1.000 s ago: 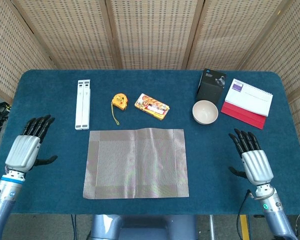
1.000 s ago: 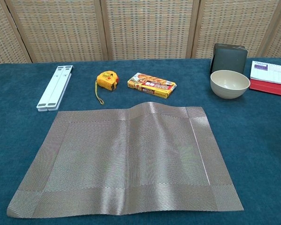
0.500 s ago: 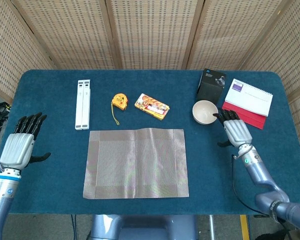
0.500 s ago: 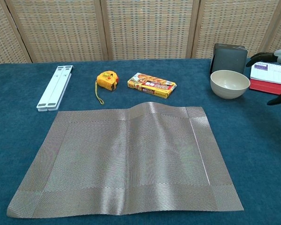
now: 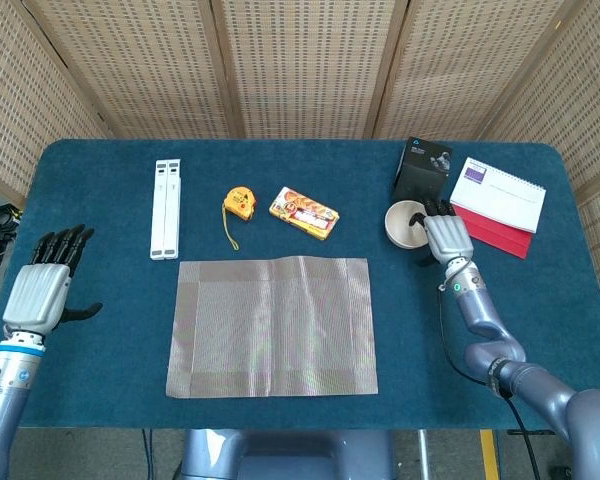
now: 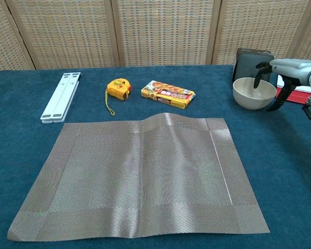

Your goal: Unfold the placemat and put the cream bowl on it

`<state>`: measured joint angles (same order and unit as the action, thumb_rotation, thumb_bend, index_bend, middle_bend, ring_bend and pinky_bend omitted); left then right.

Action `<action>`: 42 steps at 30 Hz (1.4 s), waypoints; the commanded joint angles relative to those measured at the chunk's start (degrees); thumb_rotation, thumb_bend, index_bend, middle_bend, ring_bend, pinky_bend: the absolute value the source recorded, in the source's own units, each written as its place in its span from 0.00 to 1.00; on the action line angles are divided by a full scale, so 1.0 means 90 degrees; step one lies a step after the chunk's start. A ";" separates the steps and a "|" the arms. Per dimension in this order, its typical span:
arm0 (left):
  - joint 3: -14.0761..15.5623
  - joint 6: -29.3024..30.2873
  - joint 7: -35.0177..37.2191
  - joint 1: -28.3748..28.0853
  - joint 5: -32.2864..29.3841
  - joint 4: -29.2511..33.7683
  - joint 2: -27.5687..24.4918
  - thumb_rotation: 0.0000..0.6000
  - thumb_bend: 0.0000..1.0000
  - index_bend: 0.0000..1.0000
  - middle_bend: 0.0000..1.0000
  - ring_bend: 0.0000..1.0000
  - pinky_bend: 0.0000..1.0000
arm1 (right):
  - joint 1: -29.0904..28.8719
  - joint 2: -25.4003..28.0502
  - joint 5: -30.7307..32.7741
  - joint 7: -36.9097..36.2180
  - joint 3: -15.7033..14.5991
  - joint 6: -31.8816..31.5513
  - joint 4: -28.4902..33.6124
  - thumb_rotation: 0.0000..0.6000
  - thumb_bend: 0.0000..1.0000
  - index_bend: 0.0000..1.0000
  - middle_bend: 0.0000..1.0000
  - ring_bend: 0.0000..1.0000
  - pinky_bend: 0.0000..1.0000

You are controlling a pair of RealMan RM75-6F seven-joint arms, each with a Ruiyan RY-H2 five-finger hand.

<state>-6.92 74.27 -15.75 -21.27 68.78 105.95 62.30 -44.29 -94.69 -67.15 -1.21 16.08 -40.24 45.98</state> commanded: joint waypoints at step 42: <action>-0.0061 -0.0150 0.0324 0.0062 0.0176 -0.0015 -0.0043 1.00 0.00 0.00 0.00 0.00 0.00 | -0.0009 0.1245 -0.2329 -0.0991 -0.0907 -0.2291 0.2504 1.00 0.64 0.71 0.00 0.00 0.00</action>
<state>-7.48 72.93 -12.84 -20.71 70.35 105.81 61.93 -43.96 -87.37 -85.12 -13.23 9.24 -59.86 62.44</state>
